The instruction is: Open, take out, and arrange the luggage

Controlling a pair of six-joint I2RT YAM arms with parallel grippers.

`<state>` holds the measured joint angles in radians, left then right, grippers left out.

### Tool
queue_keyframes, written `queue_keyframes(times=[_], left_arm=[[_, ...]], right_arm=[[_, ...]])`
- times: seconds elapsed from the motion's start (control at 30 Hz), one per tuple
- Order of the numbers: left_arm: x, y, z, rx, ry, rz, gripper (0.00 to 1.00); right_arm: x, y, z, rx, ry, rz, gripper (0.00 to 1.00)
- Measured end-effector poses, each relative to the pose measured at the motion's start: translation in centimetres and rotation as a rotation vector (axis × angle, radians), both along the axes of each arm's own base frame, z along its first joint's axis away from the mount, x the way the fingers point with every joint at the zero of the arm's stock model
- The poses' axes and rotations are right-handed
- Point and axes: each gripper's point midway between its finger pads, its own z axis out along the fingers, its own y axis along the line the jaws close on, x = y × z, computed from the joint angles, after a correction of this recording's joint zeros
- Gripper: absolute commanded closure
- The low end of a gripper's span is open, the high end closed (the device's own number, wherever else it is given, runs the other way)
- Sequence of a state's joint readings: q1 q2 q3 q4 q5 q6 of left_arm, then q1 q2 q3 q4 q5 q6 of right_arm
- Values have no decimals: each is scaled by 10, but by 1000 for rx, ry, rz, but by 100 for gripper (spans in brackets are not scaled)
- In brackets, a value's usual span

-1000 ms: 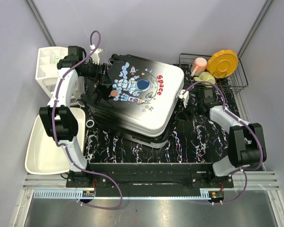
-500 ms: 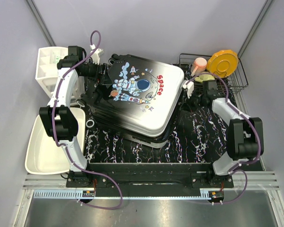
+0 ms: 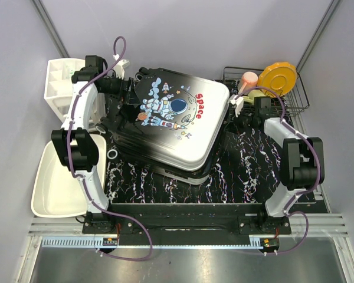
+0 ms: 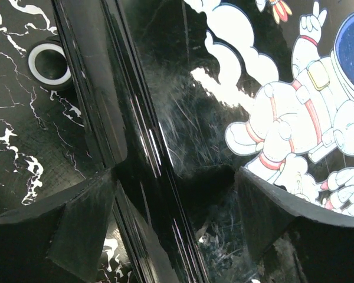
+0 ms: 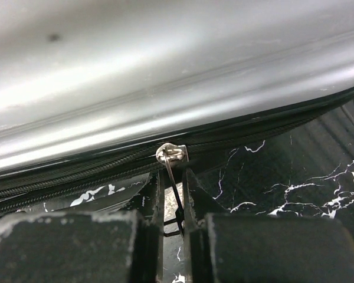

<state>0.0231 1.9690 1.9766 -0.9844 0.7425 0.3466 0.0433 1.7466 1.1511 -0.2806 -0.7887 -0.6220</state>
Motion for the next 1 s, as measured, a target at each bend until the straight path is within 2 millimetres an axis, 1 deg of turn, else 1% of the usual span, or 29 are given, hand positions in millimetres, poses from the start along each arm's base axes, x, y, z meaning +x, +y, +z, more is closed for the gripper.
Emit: queue_keyframes(times=[0.03,0.13,0.2,0.33,0.37,0.43,0.47,0.53,0.57,0.6,0.67,0.7,0.73,0.8,0.87,0.93,0.97,1.0], left_arm=[[1,0,0,-1,4,-2,22],[9,-2,0,2,8,-16,24],[15,-6,1,8,0,-29,25],[26,-10,3,24,-27,-45,33],[29,-11,3,24,-35,-48,32],[34,-13,4,24,-48,-51,27],[37,-14,6,24,-58,-53,19],[42,-15,9,30,-78,-54,12],[45,-17,12,34,-92,-56,6],[47,-18,13,47,-102,-55,5],[46,-20,18,62,-110,-49,4],[44,-17,20,70,-111,-38,4],[39,-14,22,75,-109,-31,4],[13,-1,28,79,-77,-4,6],[-30,25,39,77,-35,58,7],[-80,59,54,78,-30,155,9],[-99,70,57,79,-28,192,9],[-124,81,61,83,-27,242,11]], right_arm=[[-2,1,0,2,-4,3,100],[-13,8,1,-19,-31,18,100],[-24,13,1,-44,-42,28,100],[-45,21,2,-76,-32,32,100],[-49,25,2,-80,-29,37,100],[-58,29,2,-89,-21,28,100],[-63,31,2,-92,-17,16,100],[-73,35,2,-85,-5,4,100],[-81,39,2,-78,3,4,100],[-89,43,2,-70,14,9,100],[-100,48,2,-61,27,11,100],[-104,51,2,-58,33,12,100],[-106,52,1,-59,36,10,100],[-107,52,2,-57,41,2,100],[-107,52,2,-52,51,-6,100],[-107,53,2,-47,60,-14,100],[-108,53,2,-45,63,-16,100],[-108,53,2,-44,66,-19,100]])
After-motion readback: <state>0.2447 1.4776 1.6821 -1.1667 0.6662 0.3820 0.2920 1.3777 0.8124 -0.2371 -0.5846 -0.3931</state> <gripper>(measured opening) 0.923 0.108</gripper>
